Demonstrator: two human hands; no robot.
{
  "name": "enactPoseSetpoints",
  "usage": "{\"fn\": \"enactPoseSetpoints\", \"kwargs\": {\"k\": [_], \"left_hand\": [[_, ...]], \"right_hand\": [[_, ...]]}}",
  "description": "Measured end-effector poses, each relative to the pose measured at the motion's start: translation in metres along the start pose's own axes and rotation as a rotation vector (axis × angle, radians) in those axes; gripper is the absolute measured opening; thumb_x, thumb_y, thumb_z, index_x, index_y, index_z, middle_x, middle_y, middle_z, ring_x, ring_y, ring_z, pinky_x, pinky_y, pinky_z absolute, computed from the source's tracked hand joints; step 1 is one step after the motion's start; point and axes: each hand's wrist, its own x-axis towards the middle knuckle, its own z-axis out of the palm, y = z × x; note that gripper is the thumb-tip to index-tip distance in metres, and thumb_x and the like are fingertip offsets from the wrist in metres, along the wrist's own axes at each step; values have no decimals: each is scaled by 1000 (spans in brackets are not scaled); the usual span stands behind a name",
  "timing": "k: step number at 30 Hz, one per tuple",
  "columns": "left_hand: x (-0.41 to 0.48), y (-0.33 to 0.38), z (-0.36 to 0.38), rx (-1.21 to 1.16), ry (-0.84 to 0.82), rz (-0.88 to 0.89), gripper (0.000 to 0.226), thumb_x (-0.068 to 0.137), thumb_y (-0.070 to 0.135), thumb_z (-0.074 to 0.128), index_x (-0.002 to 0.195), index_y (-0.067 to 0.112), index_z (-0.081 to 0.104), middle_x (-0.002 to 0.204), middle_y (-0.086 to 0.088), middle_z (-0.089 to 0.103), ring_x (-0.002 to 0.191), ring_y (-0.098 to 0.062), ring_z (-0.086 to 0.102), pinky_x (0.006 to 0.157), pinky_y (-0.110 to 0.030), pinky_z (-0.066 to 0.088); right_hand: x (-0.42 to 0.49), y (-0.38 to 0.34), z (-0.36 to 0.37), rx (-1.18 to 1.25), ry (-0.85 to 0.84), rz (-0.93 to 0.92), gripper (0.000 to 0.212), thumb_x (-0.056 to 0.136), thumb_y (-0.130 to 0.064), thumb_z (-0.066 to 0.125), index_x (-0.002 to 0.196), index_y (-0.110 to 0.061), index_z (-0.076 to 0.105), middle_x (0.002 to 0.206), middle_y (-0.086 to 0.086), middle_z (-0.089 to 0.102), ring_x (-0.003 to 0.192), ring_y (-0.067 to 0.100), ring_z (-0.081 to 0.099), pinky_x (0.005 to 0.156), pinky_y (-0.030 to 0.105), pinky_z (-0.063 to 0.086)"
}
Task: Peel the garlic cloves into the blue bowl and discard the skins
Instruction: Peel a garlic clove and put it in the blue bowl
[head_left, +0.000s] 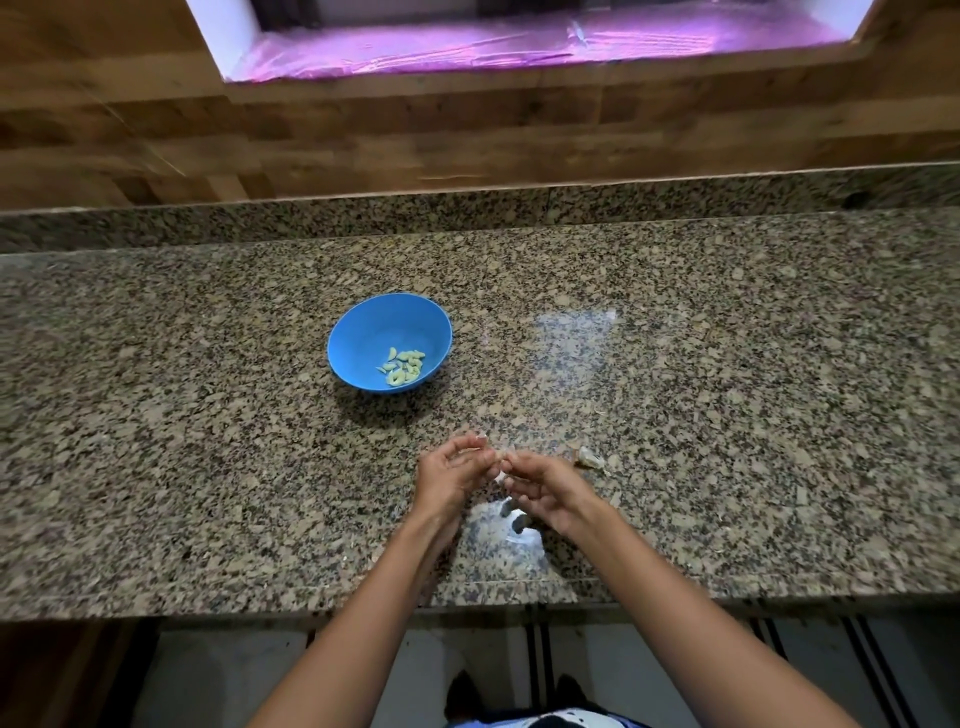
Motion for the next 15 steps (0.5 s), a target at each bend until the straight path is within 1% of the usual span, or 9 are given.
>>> {"fn": "enactPoseSetpoints", "kwargs": {"k": [2, 3, 4, 6, 8, 10, 11, 13, 15], "left_hand": [[-1, -5, 1, -126, 33, -33, 26, 78, -10, 64, 103, -3, 58, 85, -16, 71, 74, -22, 70, 67, -24, 59], [-1, -6, 1, -99, 63, -20, 25, 79, -9, 64, 102, -2, 59, 87, -17, 71, 76, -23, 70, 68, -25, 59], [0, -7, -1, -5, 103, 14, 24, 80, -8, 65, 101, -1, 60, 89, -18, 70, 78, -24, 70, 69, -26, 59], [4, -7, -9, 285, 195, 136, 20, 82, -5, 64, 101, 1, 62, 93, -16, 70, 82, -24, 70, 71, -25, 58], [8, -3, -20, 609, 257, 283, 18, 83, -1, 65, 100, 5, 66, 94, -6, 70, 83, -18, 68, 70, -20, 56], [9, 1, -28, 878, 275, 377, 17, 86, 4, 64, 101, 9, 68, 94, 4, 67, 83, -12, 64, 73, -17, 52], [11, 3, -30, 960, 261, 389, 19, 87, 5, 63, 104, 11, 69, 95, 4, 67, 85, -12, 63, 77, -20, 52], [14, 6, -32, 1055, 207, 363, 23, 88, 9, 61, 110, 13, 68, 103, 2, 69, 90, -13, 63, 85, -28, 54], [15, 8, -31, 1097, 178, 351, 24, 89, 10, 59, 112, 15, 67, 109, 0, 69, 91, -14, 64, 85, -35, 56]], "right_hand": [[-1, 4, 1, -16, 40, 17, 13, 90, -5, 52, 88, -3, 65, 66, 4, 67, 53, 12, 61, 47, 20, 48], [-1, 6, 2, -74, 78, 5, 14, 90, -6, 51, 85, -2, 64, 65, 6, 65, 52, 14, 59, 47, 22, 49], [-2, 8, 1, -132, 117, -18, 16, 90, -5, 50, 81, -2, 63, 64, 7, 62, 50, 16, 58, 46, 23, 49], [-5, 8, -3, -196, 172, -63, 18, 89, -4, 46, 77, -2, 60, 63, 9, 58, 49, 17, 57, 44, 24, 50], [-6, 9, -9, -250, 182, -99, 22, 91, -3, 42, 75, -2, 57, 62, 9, 56, 46, 17, 56, 44, 26, 50], [-8, 11, -13, -315, 180, -135, 25, 92, -4, 39, 73, -2, 55, 59, 8, 55, 44, 17, 53, 44, 28, 48], [-9, 12, -14, -337, 175, -158, 26, 94, -4, 39, 74, -1, 55, 59, 8, 55, 44, 17, 53, 44, 28, 48], [-10, 14, -17, -359, 168, -209, 23, 94, -6, 45, 79, 1, 60, 62, 8, 59, 48, 17, 54, 47, 27, 49], [-11, 18, -21, -356, 175, -239, 17, 91, -7, 54, 81, -1, 66, 64, 8, 64, 51, 18, 56, 51, 30, 50]]}}
